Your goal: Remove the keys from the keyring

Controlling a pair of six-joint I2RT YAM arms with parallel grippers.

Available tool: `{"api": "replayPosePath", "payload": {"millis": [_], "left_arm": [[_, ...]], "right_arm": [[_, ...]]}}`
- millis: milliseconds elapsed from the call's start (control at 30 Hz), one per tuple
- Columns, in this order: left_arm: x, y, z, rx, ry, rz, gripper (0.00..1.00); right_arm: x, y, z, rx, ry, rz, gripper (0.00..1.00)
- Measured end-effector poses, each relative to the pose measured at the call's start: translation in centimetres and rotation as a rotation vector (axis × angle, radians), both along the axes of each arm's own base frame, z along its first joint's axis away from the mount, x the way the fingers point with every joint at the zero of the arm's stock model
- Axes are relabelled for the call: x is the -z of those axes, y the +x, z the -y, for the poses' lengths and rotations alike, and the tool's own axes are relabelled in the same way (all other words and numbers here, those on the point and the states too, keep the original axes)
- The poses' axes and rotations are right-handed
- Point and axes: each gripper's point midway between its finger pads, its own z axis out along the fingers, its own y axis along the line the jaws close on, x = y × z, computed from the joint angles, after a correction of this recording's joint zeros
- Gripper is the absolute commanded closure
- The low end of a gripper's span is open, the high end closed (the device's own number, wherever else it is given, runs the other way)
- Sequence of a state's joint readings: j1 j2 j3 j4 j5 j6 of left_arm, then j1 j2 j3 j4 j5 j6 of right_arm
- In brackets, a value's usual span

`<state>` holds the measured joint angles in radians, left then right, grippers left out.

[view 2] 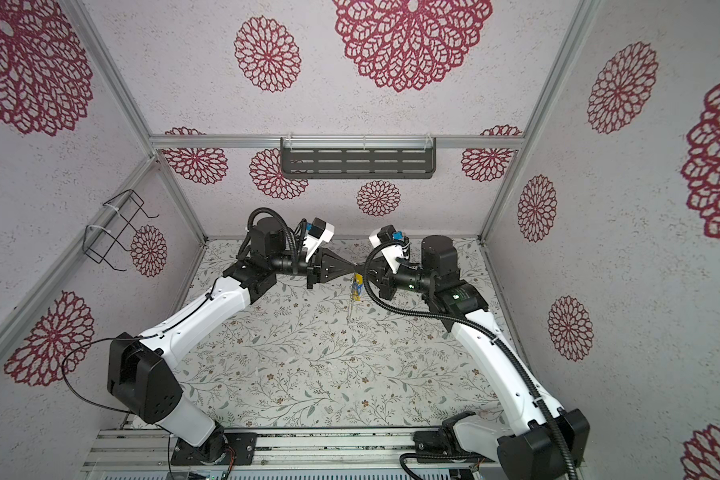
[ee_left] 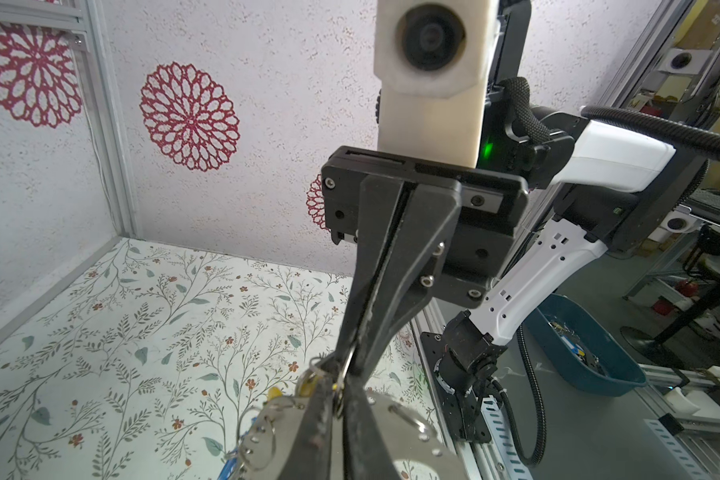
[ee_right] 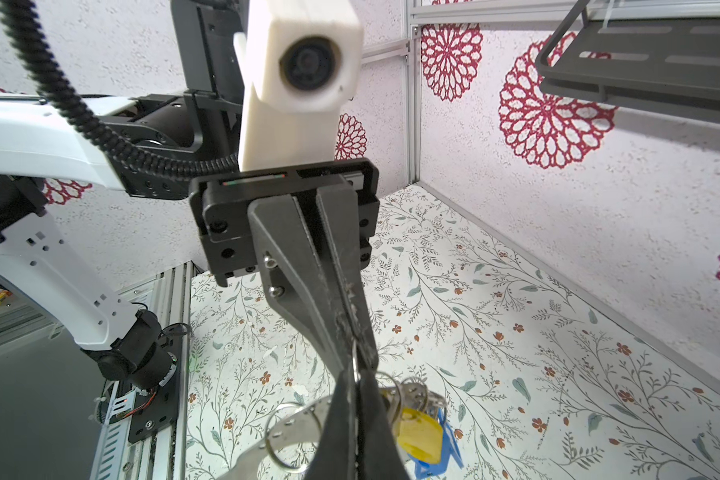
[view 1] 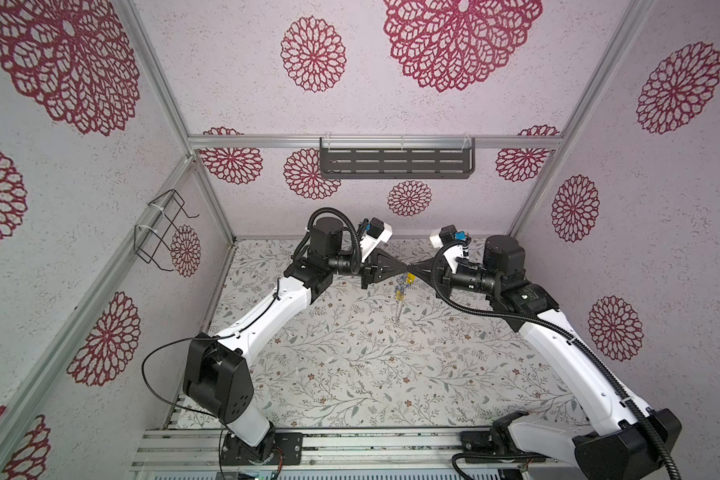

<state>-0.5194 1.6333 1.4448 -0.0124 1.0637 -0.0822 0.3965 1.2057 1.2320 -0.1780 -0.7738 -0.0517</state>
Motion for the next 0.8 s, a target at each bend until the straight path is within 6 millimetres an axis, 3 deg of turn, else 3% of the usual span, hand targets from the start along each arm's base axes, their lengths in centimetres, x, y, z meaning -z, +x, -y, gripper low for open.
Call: {"api": "replayPosePath", "payload": {"millis": [233, 433, 533, 567, 800], "left_arm": [[0.2, 0.0, 0.0, 0.002, 0.002, -0.013, 1.00], [0.1, 0.1, 0.0, -0.002, 0.001, -0.020, 1.00], [0.1, 0.5, 0.1, -0.026, 0.000, -0.031, 1.00], [0.1, 0.8, 0.1, -0.048, 0.001, -0.044, 1.00], [-0.6, 1.6, 0.1, -0.100, -0.021, -0.090, 1.00]], "right_arm": [[0.3, 0.2, -0.1, 0.002, -0.003, -0.010, 1.00], [0.3, 0.3, -0.1, 0.005, -0.001, -0.016, 1.00], [0.3, 0.8, 0.2, 0.037, -0.003, -0.017, 0.66], [0.3, 1.1, 0.4, 0.061, -0.008, -0.013, 0.59], [1.1, 2.0, 3.8, 0.267, -0.013, 0.027, 0.55]]}}
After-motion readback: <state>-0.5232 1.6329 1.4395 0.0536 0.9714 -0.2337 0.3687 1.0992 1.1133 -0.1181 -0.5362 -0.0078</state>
